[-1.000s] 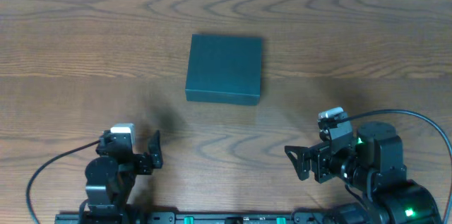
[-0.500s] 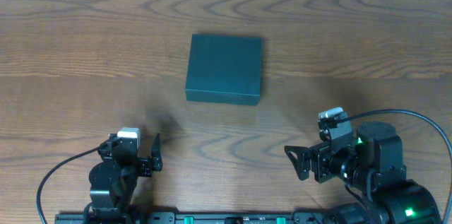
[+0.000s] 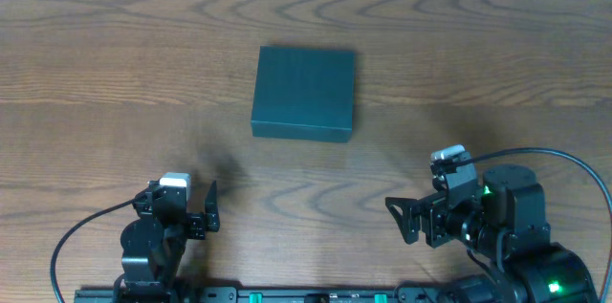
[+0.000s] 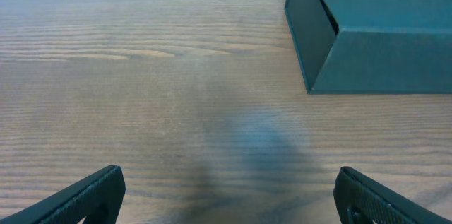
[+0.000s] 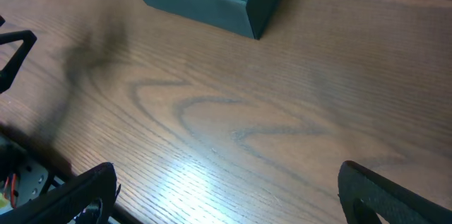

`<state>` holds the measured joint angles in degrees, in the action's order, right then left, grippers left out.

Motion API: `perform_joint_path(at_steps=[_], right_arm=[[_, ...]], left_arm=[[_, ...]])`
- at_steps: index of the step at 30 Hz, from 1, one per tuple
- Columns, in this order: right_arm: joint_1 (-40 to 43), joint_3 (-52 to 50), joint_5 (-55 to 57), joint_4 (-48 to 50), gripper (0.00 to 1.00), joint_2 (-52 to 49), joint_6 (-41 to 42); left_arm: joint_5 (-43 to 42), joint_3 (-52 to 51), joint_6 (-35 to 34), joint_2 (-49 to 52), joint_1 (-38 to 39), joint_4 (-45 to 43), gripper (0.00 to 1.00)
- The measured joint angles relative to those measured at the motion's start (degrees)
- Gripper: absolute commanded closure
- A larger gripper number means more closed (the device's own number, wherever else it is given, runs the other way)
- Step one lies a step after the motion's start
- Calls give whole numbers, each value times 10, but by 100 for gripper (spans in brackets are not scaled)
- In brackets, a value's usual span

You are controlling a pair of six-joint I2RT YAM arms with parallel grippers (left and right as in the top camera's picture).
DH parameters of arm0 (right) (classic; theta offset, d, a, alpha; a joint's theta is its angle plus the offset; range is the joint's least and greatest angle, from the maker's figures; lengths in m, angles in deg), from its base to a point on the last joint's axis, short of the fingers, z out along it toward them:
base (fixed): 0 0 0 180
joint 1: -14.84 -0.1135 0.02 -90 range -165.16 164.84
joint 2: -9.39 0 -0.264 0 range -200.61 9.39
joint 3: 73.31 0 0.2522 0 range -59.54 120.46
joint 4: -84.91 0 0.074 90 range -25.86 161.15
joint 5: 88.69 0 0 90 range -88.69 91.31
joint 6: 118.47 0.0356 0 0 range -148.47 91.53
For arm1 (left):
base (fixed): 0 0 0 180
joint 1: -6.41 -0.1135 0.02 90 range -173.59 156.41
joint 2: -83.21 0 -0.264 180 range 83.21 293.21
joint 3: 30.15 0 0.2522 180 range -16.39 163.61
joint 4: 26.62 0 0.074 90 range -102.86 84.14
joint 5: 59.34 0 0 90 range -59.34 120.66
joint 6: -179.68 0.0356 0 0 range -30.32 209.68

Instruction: Pack container

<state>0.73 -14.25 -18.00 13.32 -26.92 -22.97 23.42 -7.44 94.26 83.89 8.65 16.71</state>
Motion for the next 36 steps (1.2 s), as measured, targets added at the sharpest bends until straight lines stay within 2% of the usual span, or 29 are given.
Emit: perform_joint_path(at_steps=[24,29,36], right_arm=[[0,-1,21,7,1,0,-8],[0,-54,94,106,1,28,-19],[0,-217,149,222,1,136,-23]], left_arm=[[0,0,0,0,0,0,4],[0,0,0,0,0,0,4],[0,0,0,0,0,0,4]])
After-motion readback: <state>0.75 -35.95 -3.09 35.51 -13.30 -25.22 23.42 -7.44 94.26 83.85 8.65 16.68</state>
